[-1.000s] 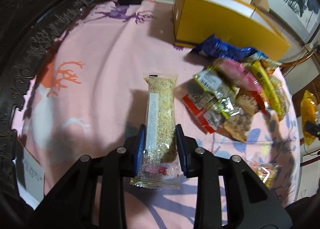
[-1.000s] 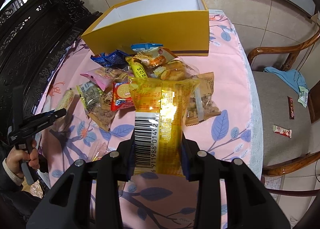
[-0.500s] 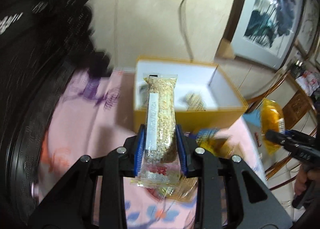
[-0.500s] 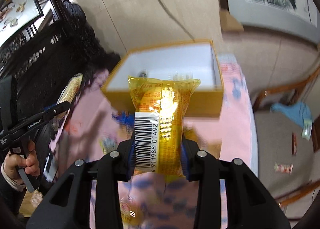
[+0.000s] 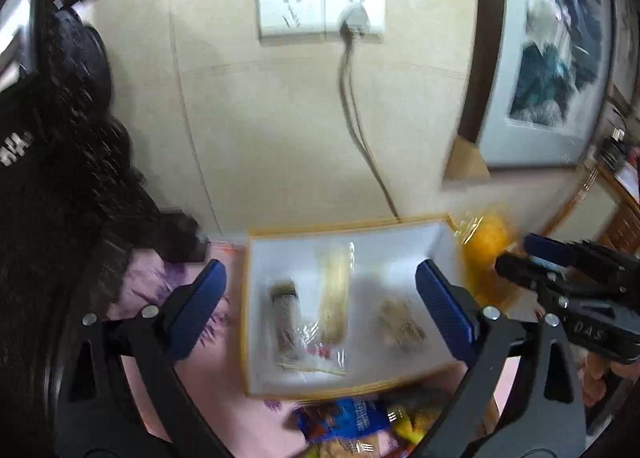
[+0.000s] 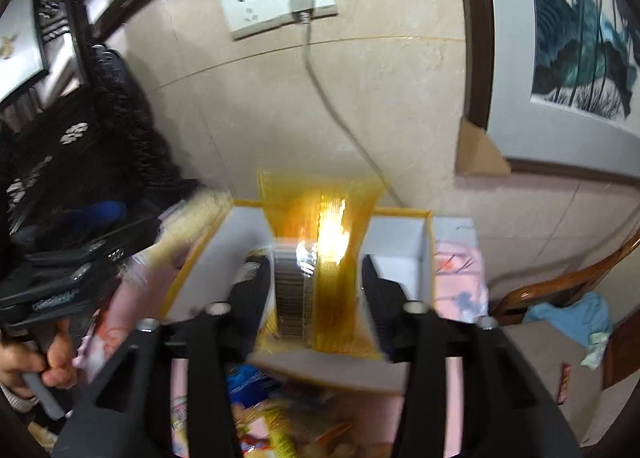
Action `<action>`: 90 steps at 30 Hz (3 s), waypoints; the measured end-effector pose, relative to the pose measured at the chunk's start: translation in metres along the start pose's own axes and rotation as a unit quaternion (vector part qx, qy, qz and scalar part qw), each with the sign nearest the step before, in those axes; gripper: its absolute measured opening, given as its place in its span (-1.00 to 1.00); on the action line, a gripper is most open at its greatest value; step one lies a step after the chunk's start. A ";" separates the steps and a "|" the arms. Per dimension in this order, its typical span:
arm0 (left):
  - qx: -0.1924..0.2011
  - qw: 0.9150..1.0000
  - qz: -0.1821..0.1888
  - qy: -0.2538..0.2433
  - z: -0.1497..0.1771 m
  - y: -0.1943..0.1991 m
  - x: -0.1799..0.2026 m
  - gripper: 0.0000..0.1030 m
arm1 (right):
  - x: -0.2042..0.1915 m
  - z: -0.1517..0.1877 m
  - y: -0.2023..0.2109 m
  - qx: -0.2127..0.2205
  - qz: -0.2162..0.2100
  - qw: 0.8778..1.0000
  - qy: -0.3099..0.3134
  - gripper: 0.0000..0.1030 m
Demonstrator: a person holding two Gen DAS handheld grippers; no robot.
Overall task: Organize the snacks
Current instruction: 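Carry both snacks into the yellow box and open both tools, then grasp the round bread pack with left tool while right tool grasps brown nut bag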
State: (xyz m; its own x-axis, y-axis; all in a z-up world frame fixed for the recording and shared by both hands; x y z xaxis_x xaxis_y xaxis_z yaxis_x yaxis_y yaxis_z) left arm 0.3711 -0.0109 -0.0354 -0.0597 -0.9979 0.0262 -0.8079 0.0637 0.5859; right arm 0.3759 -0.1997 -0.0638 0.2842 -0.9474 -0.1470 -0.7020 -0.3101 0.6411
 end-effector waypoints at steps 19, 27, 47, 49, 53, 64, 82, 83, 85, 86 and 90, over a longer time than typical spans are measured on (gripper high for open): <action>-0.027 0.999 0.011 0.043 0.081 0.044 -0.007 0.92 | 0.030 0.095 0.033 -0.036 0.013 0.999 -0.019 0.22; -0.096 0.991 0.010 0.088 0.166 0.073 -0.017 0.92 | 0.061 0.208 0.031 -0.133 0.026 0.989 -0.065 0.22; -0.165 0.982 -0.022 0.085 0.252 0.115 -0.037 0.92 | 0.046 0.265 -0.025 -0.214 0.035 0.976 0.011 0.22; -0.166 0.982 -0.023 0.089 0.252 0.116 -0.039 0.92 | 0.046 0.263 -0.027 -0.215 0.036 0.976 0.013 0.22; -0.171 0.980 -0.025 0.095 0.254 0.116 -0.042 0.92 | 0.046 0.263 -0.033 -0.221 0.040 0.974 0.021 0.22; -0.173 0.983 -0.008 0.055 0.259 0.113 -0.029 0.92 | 0.049 0.280 -0.036 -0.233 0.057 0.970 0.038 -0.21; -0.258 0.951 0.109 -0.132 0.345 0.090 0.086 0.92 | 0.031 0.331 0.068 -0.221 0.013 0.974 -0.058 -0.21; -0.262 0.949 0.112 -0.131 0.348 0.089 0.089 0.92 | 0.030 0.332 0.072 -0.220 0.013 0.974 -0.058 -0.21; -0.268 0.948 0.116 -0.128 0.354 0.086 0.095 0.92 | 0.032 0.332 0.081 -0.218 0.014 0.974 -0.059 -0.21; -0.272 0.947 0.116 -0.126 0.356 0.084 0.098 0.92 | 0.034 0.332 0.084 -0.217 0.015 0.974 -0.061 -0.21; -0.284 0.943 0.119 -0.125 0.367 0.079 0.108 0.92 | 0.043 0.333 0.101 -0.211 0.022 0.974 -0.072 -0.21</action>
State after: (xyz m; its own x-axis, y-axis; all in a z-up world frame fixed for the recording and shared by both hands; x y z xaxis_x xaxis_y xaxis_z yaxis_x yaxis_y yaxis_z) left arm 0.0859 -0.1090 -0.2832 -0.3923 -0.9178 0.0615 -0.3134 0.1962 0.9291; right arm 0.0996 -0.2985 -0.2564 0.1435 -0.9697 -0.1978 -0.3711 -0.2380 0.8976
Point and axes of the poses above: each gripper's, at about its wrist camera, not at the fingertips, and y roughly against the way its jaws point, x to its right, z to its underside, the point moved 5 cm from there along -y, roughly the way its jaws point, and after that the axes turned 2 degrees about z, right-handed, at the moved point
